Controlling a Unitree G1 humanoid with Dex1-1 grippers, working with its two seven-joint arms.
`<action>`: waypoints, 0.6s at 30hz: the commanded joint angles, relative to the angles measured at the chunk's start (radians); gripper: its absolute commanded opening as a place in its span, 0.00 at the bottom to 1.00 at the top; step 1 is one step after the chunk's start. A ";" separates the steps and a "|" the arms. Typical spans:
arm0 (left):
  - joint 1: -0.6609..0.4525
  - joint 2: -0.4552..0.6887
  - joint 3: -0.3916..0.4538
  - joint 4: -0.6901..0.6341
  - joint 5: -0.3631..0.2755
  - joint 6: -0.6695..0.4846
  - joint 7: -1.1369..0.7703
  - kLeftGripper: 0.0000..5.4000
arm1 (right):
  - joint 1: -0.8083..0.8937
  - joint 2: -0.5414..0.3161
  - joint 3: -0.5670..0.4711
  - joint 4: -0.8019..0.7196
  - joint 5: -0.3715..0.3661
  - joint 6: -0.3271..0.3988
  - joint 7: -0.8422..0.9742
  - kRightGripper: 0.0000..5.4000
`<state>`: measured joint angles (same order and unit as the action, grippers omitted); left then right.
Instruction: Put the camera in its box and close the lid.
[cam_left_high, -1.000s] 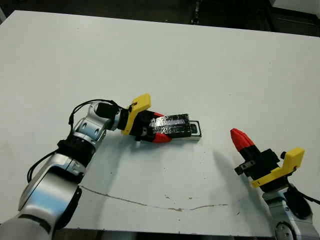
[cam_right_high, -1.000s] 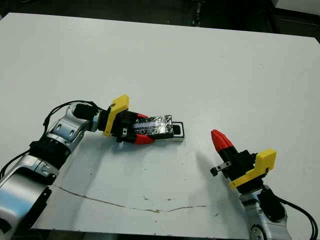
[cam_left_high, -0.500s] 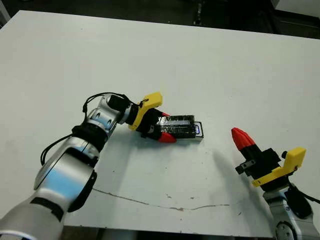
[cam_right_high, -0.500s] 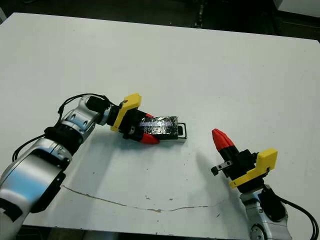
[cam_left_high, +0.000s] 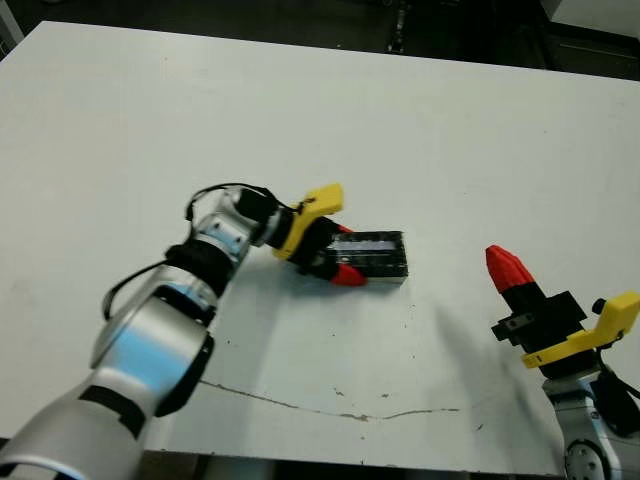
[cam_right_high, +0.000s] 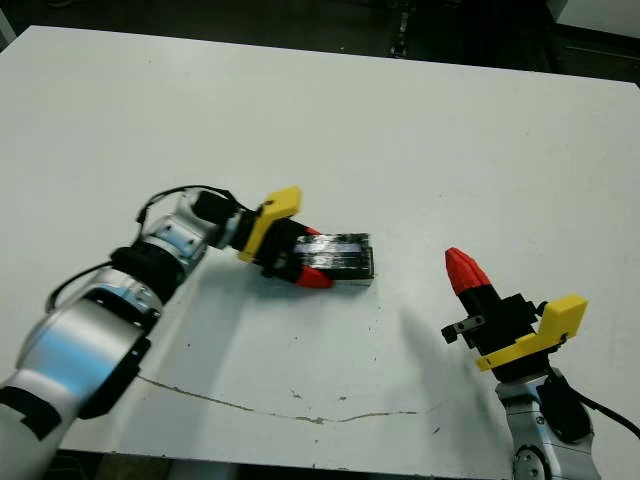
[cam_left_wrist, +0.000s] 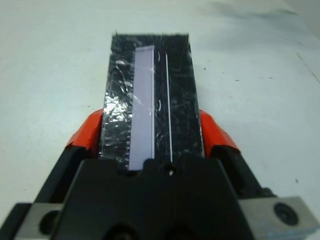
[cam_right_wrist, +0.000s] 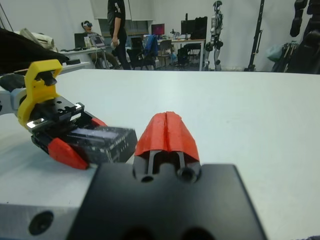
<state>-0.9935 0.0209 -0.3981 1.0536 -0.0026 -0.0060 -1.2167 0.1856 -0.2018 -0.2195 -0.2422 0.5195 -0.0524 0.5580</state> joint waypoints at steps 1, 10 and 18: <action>0.058 -0.148 -0.066 0.001 0.087 0.071 0.118 0.72 | 0.005 -0.023 -0.030 -0.006 0.011 -0.011 0.005 0.00; 0.076 -0.185 -0.101 -0.026 0.135 0.069 0.152 0.91 | 0.014 -0.030 -0.057 -0.029 0.033 0.012 0.003 0.00; 0.089 -0.186 -0.126 -0.035 0.158 0.051 0.167 1.00 | 0.013 -0.025 -0.054 -0.009 0.030 -0.008 0.023 0.00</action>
<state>-0.9829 0.0053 -0.4092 0.9934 0.0547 0.0197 -1.1205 0.1875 -0.2064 -0.2568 -0.2662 0.5448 -0.0524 0.5713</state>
